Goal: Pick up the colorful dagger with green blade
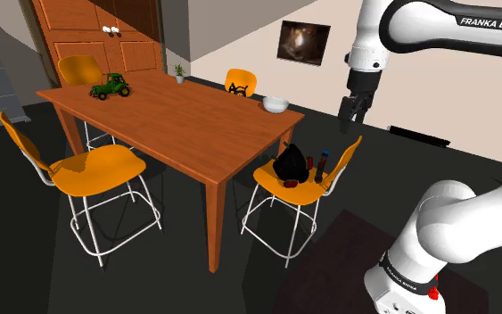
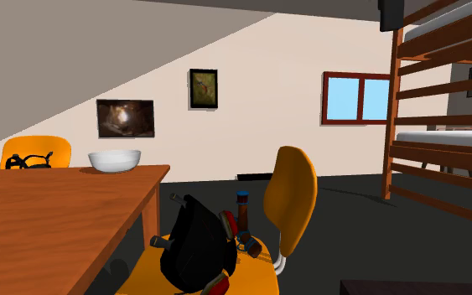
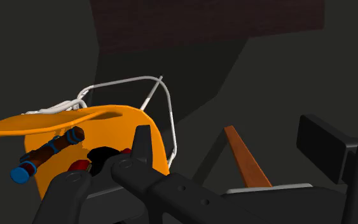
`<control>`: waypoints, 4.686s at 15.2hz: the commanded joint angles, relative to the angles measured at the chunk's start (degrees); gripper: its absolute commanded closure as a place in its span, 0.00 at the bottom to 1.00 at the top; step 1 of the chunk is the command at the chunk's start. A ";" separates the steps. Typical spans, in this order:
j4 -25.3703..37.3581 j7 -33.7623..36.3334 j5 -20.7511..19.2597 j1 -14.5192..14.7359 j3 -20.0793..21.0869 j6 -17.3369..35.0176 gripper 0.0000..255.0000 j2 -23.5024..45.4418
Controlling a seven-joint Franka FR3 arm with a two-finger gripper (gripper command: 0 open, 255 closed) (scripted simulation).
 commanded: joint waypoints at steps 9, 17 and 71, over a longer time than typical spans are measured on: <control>-4.78 -7.19 -5.05 -2.66 -8.79 12.50 0.00 5.50; -4.73 -14.65 -7.36 -4.44 -17.84 25.42 0.00 16.15; 22.14 -47.38 19.84 -12.87 -30.38 43.72 1.00 63.44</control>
